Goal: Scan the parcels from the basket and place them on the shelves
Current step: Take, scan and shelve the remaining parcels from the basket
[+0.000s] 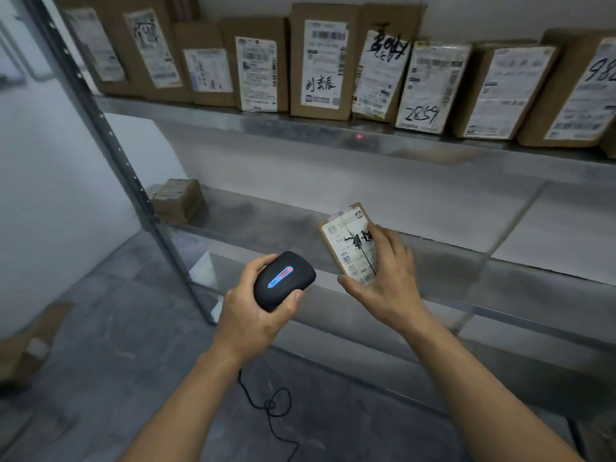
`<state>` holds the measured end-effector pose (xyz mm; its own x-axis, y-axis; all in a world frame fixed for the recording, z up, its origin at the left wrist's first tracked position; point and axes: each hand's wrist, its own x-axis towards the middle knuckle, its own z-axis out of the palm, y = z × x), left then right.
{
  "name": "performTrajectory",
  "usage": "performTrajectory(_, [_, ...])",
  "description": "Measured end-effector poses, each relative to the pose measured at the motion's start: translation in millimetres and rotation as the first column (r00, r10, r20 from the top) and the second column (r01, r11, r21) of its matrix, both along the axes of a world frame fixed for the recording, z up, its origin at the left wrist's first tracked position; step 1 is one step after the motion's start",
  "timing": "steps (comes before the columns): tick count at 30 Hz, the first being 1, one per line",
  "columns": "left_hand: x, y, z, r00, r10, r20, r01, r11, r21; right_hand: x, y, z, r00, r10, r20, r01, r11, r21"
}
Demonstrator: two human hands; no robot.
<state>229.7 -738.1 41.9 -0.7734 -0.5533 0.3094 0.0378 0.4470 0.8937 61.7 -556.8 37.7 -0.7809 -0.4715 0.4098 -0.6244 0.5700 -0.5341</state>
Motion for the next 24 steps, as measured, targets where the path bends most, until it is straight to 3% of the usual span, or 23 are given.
performTrajectory(9, [14.8,-69.7,-8.5,0.991,0.136,0.021,-0.136,0.99,0.023,7.6,-96.8,-7.5,0.99,0.111,0.082,-0.101,0.988,-0.117])
performTrajectory(24, [-8.5,-138.5,-8.9,0.922,0.377,0.091,-0.381,0.924,0.033,-56.0,-230.2,-50.3,0.918,0.317,0.238,-0.295,0.947,-0.125])
